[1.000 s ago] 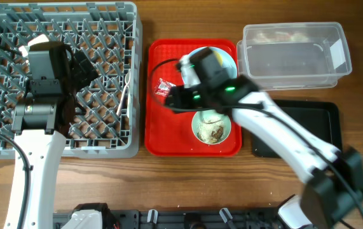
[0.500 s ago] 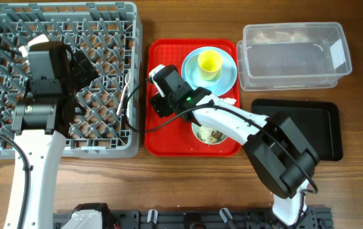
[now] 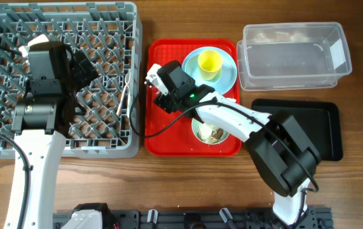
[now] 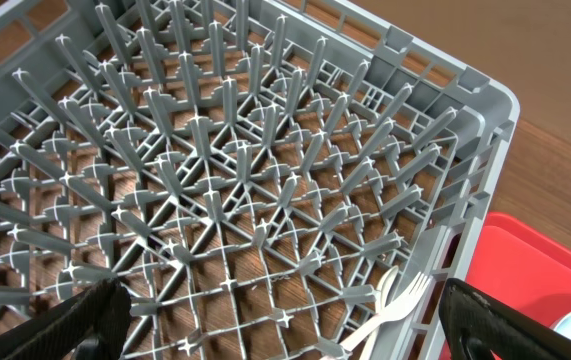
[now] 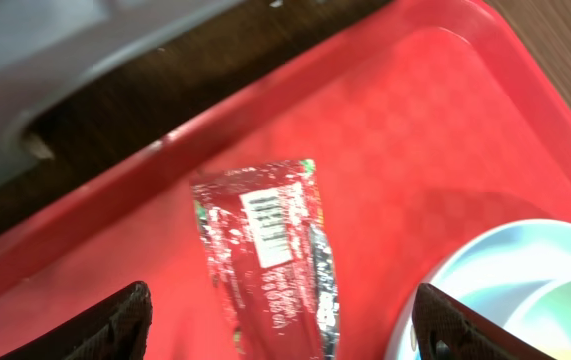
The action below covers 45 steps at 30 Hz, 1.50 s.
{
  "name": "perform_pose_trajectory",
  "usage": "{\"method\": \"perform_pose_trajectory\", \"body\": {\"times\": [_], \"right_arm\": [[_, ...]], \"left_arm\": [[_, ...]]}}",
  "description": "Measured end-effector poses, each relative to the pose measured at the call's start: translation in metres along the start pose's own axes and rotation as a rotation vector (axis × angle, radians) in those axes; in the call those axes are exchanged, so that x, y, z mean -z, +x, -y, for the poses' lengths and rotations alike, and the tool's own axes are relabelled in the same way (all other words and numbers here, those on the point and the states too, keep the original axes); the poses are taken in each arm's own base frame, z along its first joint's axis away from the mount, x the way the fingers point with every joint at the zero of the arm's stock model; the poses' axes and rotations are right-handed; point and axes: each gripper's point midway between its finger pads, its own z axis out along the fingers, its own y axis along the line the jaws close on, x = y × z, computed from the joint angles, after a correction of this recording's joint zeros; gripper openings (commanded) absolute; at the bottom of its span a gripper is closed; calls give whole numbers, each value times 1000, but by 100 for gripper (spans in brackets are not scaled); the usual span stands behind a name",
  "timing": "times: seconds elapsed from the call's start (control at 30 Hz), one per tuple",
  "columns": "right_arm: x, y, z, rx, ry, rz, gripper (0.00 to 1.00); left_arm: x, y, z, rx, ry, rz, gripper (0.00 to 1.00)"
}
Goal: Sort waste into correct bins and load items into the dishwasher rack
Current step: 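Reach the right gripper to the red wrapper and grasp it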
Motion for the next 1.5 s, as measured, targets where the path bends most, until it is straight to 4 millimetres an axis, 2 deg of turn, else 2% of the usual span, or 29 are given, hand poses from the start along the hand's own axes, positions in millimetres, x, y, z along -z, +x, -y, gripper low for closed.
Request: {"method": "perform_pose_trajectory", "body": {"times": [0.13,0.3,0.47,0.53,0.8,1.07,1.27,1.43,1.47,1.5], "right_arm": [[-1,2,4,-15,-5,0,88],[-1,6,0,-17,-28,-15,88],[-14,18,-9,-14,-57,-48,86],[-22,27,-14,-16,-69,-73,81],[-19,35,-24,-27,-130,-109,60],[-12,39,-52,-118,-283,-131,58],[-10,38,-56,-215,-304,-149,32],[-9,38,-58,-243,-314,-154,28],[-9,38,-58,-248,-317,-155,24],[-9,38,-59,-251,-321,-157,14]], "left_arm": [[0,0,0,0,0,0,100],[0,0,0,0,0,0,100],[0,0,0,0,0,0,100],[0,0,0,0,0,0,100],[0,0,0,0,0,0,100],[0,0,0,0,0,0,100],[0,0,0,0,0,0,100],[0,0,0,0,0,0,100],[0,0,0,0,0,0,100],[0,0,0,0,0,0,100]]}}
